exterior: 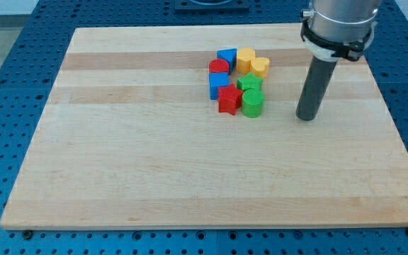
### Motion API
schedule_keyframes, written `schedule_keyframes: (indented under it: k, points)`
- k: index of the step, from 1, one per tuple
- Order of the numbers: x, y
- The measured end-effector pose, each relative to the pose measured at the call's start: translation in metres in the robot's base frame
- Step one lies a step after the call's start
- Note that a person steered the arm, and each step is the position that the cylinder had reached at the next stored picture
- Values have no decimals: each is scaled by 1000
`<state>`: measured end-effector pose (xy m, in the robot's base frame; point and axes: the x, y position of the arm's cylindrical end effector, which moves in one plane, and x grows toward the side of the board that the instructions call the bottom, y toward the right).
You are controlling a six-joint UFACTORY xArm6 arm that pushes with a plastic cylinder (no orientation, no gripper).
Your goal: Place the yellow heart vertically below the yellow hexagon
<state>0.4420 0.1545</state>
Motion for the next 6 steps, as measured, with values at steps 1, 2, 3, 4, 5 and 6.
schedule_keyframes:
  k: [1, 2, 3, 4, 5, 6]
  points:
    - [0, 0]
    - [0, 1]
    - [-20, 1]
    - [-51, -3]
    - [-70, -11]
    - [-74, -42]
